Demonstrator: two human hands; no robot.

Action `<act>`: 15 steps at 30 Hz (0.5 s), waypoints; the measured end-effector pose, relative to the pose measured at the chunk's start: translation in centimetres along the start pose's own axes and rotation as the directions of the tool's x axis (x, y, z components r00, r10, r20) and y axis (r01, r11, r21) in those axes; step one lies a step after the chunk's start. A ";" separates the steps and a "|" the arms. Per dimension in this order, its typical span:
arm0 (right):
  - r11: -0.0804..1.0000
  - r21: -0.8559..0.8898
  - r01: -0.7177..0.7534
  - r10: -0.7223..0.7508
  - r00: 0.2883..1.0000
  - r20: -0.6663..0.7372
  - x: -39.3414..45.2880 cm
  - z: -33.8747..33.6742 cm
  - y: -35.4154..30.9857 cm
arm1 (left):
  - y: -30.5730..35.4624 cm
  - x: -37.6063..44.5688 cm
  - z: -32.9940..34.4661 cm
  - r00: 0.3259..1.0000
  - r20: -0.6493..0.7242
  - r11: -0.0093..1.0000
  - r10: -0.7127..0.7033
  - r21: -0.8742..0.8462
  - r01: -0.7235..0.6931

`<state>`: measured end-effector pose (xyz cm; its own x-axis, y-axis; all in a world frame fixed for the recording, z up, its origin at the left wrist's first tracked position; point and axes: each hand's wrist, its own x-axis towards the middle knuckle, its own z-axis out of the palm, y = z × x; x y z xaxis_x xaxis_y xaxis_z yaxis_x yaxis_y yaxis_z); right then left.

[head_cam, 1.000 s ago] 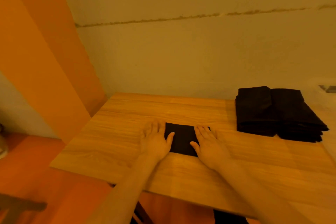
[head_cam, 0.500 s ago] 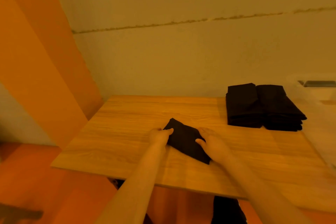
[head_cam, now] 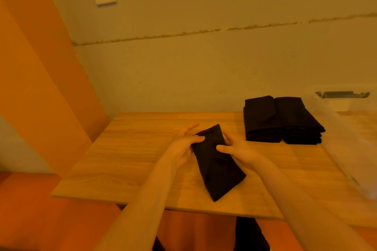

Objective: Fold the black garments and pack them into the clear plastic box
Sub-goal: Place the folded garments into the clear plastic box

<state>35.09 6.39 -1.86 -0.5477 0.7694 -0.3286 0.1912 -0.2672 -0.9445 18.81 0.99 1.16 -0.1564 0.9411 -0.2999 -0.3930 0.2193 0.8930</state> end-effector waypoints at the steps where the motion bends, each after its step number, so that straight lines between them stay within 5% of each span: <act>1: 0.996 0.077 -0.037 0.035 0.999 0.033 -0.2 0.0 -0.2 | 0.4 -0.2 0.2 1.000 0.027 1.000 0.012 -0.008 -0.011; 5: 0.968 0.249 -0.034 0.021 0.998 0.054 -1.4 0.3 -1.0 | 1.5 -0.5 0.7 0.994 -0.006 0.988 0.106 -0.116 -0.106; 8: 0.979 0.187 0.086 -0.065 0.991 -0.116 -1.7 -0.2 -2.4 | 1.8 0.3 1.6 0.986 -0.107 0.954 0.127 -0.259 -0.151; 13: 0.969 0.084 0.231 -0.203 0.945 -0.258 -1.6 -2.7 -5.3 | 1.8 1.6 4.7 0.988 0.088 0.944 -0.129 -0.294 0.149; 15: 0.965 0.079 0.249 -0.219 0.935 -0.279 -1.2 -4.1 -6.0 | 1.9 2.3 6.1 0.983 0.114 0.945 -0.143 -0.281 0.169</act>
<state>38.00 9.42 4.19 -0.3262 0.9399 -0.1004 -0.0166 -0.1119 -0.9936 23.23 5.12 4.22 0.0052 0.9233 -0.3841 -0.6526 0.2942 0.6983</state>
